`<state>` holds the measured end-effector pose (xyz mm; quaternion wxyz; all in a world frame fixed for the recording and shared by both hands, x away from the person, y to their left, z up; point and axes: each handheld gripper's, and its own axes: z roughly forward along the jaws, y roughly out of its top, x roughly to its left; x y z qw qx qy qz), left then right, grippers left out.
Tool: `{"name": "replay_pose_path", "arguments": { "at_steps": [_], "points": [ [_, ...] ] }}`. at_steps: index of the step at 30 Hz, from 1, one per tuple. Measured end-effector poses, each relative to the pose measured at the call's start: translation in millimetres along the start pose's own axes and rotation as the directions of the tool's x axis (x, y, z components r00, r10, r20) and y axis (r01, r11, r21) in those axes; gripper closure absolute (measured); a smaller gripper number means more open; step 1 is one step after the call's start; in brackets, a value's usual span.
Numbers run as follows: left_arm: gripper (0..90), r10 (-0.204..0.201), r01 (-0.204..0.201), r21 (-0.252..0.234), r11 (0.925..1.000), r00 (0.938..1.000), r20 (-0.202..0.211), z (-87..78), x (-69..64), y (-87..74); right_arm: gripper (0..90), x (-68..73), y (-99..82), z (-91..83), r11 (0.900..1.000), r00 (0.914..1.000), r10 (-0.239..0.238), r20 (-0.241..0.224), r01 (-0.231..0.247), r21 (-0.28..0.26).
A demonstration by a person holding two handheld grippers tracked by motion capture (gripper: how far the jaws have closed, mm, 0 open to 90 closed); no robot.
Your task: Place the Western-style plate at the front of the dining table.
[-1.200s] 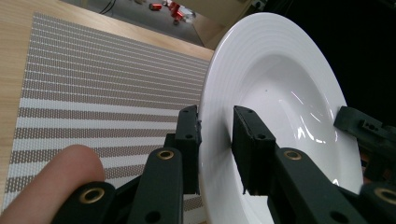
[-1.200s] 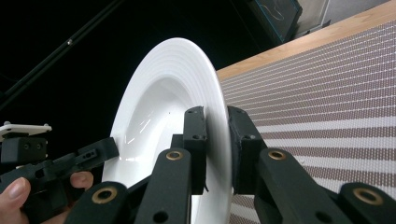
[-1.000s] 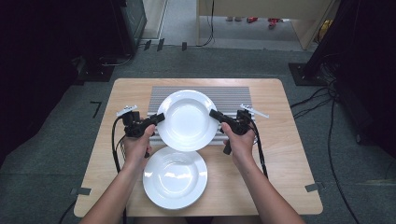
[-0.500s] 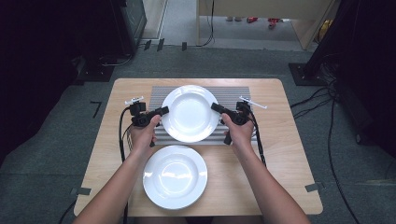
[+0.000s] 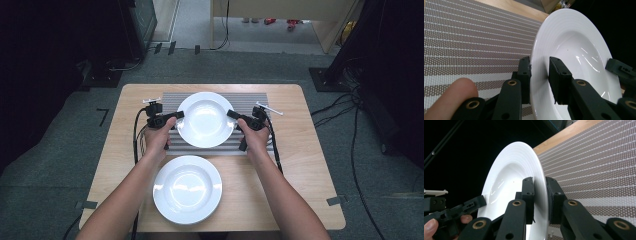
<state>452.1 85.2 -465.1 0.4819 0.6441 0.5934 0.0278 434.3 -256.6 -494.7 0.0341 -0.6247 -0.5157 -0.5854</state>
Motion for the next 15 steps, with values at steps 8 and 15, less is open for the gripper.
{"name": "replay_pose_path", "arguments": {
  "at_steps": [8, 15],
  "points": [
    [72.2, -0.019, 0.021, 0.054, 0.9983, 0.9992, -0.035, 24.3, 2.8, 3.8, 79.6, -16.7, 1.9, 11.2, 0.9986, 0.997, 0.053, 0.056, -0.053, -0.001],
    [70.3, -0.029, 0.036, 0.106, 0.9938, 0.9975, -0.064, 41.6, 8.0, 5.2, 80.5, -24.4, 3.3, 16.4, 0.9967, 0.9929, 0.081, 0.087, -0.081, -0.001]
  ]
}}
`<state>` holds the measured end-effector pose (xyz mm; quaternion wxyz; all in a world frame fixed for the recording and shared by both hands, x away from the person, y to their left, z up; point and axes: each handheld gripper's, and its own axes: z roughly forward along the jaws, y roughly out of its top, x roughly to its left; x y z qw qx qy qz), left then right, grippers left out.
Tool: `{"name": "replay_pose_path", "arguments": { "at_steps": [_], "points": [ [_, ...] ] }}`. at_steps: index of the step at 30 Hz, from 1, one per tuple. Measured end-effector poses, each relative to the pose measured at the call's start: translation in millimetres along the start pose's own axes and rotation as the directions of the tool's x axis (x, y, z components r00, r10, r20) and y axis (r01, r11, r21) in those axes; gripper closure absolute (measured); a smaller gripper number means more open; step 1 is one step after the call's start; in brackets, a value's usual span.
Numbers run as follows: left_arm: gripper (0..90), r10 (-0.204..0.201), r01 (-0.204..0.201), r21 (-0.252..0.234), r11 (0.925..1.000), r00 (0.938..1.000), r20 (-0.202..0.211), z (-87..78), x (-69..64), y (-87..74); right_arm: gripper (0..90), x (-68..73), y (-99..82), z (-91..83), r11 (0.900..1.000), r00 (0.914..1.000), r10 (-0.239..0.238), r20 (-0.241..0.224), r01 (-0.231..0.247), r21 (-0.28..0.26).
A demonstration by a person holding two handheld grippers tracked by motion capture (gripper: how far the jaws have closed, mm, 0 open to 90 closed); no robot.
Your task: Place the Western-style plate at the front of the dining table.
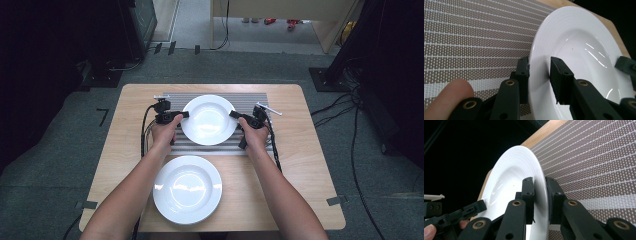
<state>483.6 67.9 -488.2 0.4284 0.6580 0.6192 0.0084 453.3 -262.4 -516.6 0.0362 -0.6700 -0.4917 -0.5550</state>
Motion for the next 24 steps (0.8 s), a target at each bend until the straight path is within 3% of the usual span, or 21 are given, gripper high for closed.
{"name": "replay_pose_path", "arguments": {
  "at_steps": [4, 8, 14, 19, 22, 23, 24],
  "points": [
    [70.3, -0.026, 0.026, 0.009, 0.9996, 0.9997, 0.002, 5.7, 0.4, 1.5, 80.8, -1.2, 4.0, 2.8, 0.9999, 0.9999, 0.008, 0.01, -0.008, -0.009],
    [70.1, -0.045, 0.045, -0.001, 0.999, 0.9987, -0.025, 10.9, -3.9, 1.0, 80.2, -4.0, 8.6, 6.6, 0.9997, 0.9993, 0.017, 0.032, -0.017, -0.018],
    [70.2, -0.026, 0.026, 0.006, 0.9996, 0.9988, -0.042, 15.0, -6.5, 1.8, 78.6, -9.5, 6.9, 11.2, 0.9995, 0.9975, 0.02, 0.067, -0.018, -0.027],
    [68.9, 0.033, -0.032, 0.017, 0.9993, 0.9973, -0.066, 16.0, -9.5, 0.8, 78.0, -12.3, 5.0, 13.7, 0.9994, 0.9975, 0.002, 0.07, 0.001, -0.034],
    [67.1, 0.074, -0.072, 0.024, 0.9971, 0.9947, -0.071, 15.8, -10.7, 1.1, 70.7, -9.4, 3.1, 14.6, 0.9976, 0.9931, -0.056, 0.103, 0.06, -0.034],
    [66.4, 0.085, -0.084, 0.021, 0.9963, 0.9939, -0.07, 14.4, -10.2, 1.5, 65.8, -7.7, 2.2, 14.7, 0.9957, 0.9886, -0.082, 0.126, 0.087, -0.033],
    [65.6, 0.089, -0.089, 0.011, 0.996, 0.9938, -0.066, 12.3, -9.7, 1.9, 61.4, -5.7, 1.4, 14.5, 0.9904, 0.9789, -0.128, 0.16, 0.135, -0.033]
  ]
}}
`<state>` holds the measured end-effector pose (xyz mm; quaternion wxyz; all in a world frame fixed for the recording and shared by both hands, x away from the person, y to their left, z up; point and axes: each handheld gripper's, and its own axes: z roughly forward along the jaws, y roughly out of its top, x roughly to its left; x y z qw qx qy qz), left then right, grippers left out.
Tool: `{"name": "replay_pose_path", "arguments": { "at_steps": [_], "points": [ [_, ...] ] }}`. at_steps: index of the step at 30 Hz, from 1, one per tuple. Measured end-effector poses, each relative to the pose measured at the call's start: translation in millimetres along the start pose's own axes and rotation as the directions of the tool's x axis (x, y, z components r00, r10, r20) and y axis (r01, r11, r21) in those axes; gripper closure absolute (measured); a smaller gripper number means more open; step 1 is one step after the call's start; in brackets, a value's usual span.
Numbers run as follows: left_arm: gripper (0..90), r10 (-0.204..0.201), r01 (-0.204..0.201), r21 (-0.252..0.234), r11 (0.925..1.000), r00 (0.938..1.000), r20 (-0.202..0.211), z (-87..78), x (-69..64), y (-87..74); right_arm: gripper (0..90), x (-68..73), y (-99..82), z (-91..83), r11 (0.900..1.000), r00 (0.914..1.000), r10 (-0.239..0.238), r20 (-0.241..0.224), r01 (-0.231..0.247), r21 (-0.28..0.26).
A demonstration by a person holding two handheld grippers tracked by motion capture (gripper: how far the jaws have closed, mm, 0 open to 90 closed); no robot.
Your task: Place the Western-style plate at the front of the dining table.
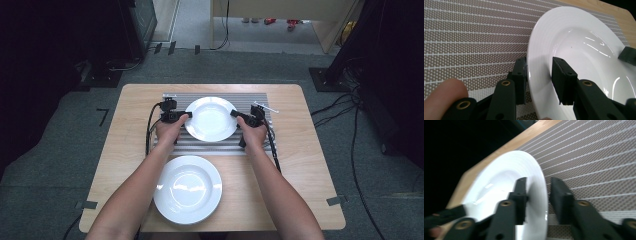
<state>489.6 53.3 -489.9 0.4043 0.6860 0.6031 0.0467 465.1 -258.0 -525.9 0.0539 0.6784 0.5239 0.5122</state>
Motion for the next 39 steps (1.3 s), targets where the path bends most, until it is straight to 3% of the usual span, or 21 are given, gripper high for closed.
{"name": "replay_pose_path", "arguments": {
  "at_steps": [3, 5, 10, 11, 12, 14, 18, 20, 23, 28, 34, 37, 39],
  "points": [
    [59.3, 0.014, -0.013, -0.016, 0.9998, 0.9997, 0.02, -8.0, 2.2, 1.5, 57.3, 0.4, 4.3, -6.1, 0.9971, 0.9957, -0.071, 0.059, 0.073, -0.021],
    [55.0, 0.026, -0.025, -0.019, 0.9995, 0.9995, 0.019, -13.6, 2.9, 1.8, 57.8, -0.2, 9.8, -12.8, 0.9963, 0.9941, -0.076, 0.078, 0.079, -0.034],
    [39.8, 0.067, -0.068, 0.009, 0.9976, 0.9955, 0.067, -30.6, 4.9, 1.4, 54.2, 2.0, 16.3, -29.5, 0.9959, 0.9977, -0.067, 0.011, 0.068, -0.059],
    [37.3, 0.08, -0.081, 0.009, 0.9967, 0.9937, 0.079, -35.5, 5.6, 0.1, 52.1, 3.8, 16.5, -32.6, 0.9947, 0.9963, -0.085, 0.011, 0.085, -0.057],
    [35.0, 0.082, -0.083, 0.01, 0.9965, 0.9929, 0.087, -39.0, 6.4, -0.8, 53.1, 5.5, 15.8, -35.7, 0.9857, 0.9866, -0.158, 0.042, 0.16, -0.053],
    [30.1, 0.084, -0.085, 0.004, 0.9964, 0.9918, 0.097, -47.5, 8.2, -3.0, 47.6, 8.5, 15.8, -40.9, 0.977, 0.9758, -0.21, 0.061, 0.212, -0.025],
    [24.6, 0.114, -0.112, -0.026, 0.9934, 0.9886, 0.099, -69.8, 12.1, -9.8, 38.6, 7.8, 16.5, -55.8, 0.9768, 0.9758, -0.214, 0.045, 0.214, -0.002],
    [21.4, 0.123, -0.12, -0.04, 0.9919, 0.9877, 0.096, -78.3, 14.2, -12.7, 35.3, 6.4, 16.5, -65.0, 0.9726, 0.9717, -0.232, 0.043, 0.233, 0.0],
    [18.6, 0.135, -0.13, -0.063, 0.9896, 0.9867, 0.09, -90.1, 17.2, -17.9, 33.7, 5.7, 15.5, -78.4, 0.9696, 0.9697, -0.244, -0.002, 0.244, -0.016],
    [16.1, 0.15, -0.141, -0.095, 0.9855, 0.9841, 0.095, -105.3, 16.1, -25.9, 31.6, 5.1, 11.2, -94.9, 0.9628, 0.9629, -0.27, -0.002, 0.27, -0.014],
    [13.1, 0.181, -0.171, -0.125, 0.9773, 0.9809, 0.071, -123.7, 12.1, -36.3, 30.3, 4.3, 3.7, -112.3, 0.9469, 0.9469, -0.322, 0.002, 0.322, 0.004],
    [13.1, 0.172, -0.162, -0.108, 0.981, 0.9808, 0.093, -130.8, 13.6, -41.6, 30.0, 3.2, 1.6, -123.0, 0.9425, 0.9425, -0.334, 0.004, 0.334, -0.002],
    [13.1, 0.186, -0.177, -0.109, 0.9783, 0.9791, 0.083, -135.8, 13.7, -46.3, 29.8, 1.9, 0.1, -129.1, 0.9389, 0.9389, -0.344, 0.012, 0.344, -0.004]
  ]
}}
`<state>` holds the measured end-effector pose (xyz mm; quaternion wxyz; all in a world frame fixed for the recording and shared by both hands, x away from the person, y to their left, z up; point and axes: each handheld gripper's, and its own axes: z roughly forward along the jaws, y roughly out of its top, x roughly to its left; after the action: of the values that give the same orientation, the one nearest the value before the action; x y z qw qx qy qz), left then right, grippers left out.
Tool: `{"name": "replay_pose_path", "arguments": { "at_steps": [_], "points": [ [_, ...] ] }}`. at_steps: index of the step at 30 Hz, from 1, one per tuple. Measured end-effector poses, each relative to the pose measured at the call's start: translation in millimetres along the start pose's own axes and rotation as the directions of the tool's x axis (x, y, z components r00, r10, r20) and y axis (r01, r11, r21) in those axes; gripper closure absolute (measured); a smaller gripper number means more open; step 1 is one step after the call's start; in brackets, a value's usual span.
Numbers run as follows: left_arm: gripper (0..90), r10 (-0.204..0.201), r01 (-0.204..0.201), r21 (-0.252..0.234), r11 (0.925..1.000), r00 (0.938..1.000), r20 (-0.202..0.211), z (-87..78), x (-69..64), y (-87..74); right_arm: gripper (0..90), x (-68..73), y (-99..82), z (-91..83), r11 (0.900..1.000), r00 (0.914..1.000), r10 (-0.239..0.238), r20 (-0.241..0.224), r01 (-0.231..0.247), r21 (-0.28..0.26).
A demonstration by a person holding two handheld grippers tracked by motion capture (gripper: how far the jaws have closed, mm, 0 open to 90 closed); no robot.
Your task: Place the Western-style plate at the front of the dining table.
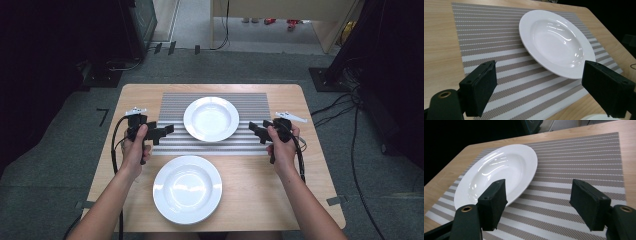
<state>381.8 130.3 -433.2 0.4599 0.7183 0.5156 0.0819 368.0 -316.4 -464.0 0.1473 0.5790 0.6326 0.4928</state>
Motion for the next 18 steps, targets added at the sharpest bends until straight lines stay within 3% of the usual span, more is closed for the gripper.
{"name": "replay_pose_path", "arguments": {
  "at_steps": [12, 18],
  "points": [
    [11.4, 0.001, -0.002, -0.024, 0.9997, 0.9997, -0.024, -25.4, 3.5, -24.5, 27.6, -10.9, -13.3, -32.6, 1.0, 1.0, 0.0, 0.005, 0.0, -0.005],
    [10.1, 0.022, -0.023, -0.04, 0.9989, 0.9992, -0.035, -36.7, 2.6, -32.8, 27.0, -16.1, -23.2, -48.4, 1.0, 0.9999, -0.006, 0.014, 0.006, -0.005]
  ]
}}
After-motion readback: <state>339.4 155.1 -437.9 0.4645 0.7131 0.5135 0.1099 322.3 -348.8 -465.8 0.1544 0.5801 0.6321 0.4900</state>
